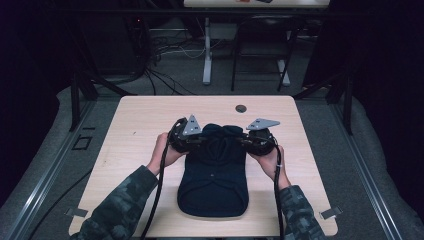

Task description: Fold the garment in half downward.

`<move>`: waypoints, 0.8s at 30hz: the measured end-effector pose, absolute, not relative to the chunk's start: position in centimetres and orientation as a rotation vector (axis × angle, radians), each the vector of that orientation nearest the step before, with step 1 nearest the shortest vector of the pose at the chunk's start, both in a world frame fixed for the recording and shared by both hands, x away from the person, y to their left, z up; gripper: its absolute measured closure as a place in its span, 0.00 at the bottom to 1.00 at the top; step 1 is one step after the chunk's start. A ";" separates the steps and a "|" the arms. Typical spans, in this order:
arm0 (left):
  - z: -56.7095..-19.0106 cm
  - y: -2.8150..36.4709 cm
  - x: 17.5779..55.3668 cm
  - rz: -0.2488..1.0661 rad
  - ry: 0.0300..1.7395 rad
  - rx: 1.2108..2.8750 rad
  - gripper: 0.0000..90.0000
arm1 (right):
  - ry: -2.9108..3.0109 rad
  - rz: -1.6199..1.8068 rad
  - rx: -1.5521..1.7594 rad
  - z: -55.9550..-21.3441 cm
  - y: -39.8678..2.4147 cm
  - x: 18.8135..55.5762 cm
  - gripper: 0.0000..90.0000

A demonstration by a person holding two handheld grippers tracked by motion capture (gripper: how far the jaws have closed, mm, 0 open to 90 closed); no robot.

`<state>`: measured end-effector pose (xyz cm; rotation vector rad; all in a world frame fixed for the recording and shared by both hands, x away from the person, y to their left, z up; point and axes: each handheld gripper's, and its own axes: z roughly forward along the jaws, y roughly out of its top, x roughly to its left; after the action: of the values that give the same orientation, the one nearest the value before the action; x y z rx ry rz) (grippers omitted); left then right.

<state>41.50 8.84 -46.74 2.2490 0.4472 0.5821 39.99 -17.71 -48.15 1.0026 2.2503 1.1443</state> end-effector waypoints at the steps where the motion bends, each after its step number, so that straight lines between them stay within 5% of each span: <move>1: -46.7 8.9 41.5 0.578 0.458 2.245 0.78 | 2.239 1.143 0.988 -48.0 -17.6 39.8 0.83; 16: -47.7 9.9 41.2 0.530 0.489 2.282 0.78 | 2.231 1.094 0.795 -47.6 -16.2 38.0 0.85; 24: -47.4 9.2 40.5 0.609 0.413 2.261 0.80 | 2.317 1.182 0.858 -47.8 -17.8 38.0 0.71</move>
<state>40.48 9.25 -47.42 2.2611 0.4132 0.6087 38.00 -17.84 -47.77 0.8585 2.3173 1.1817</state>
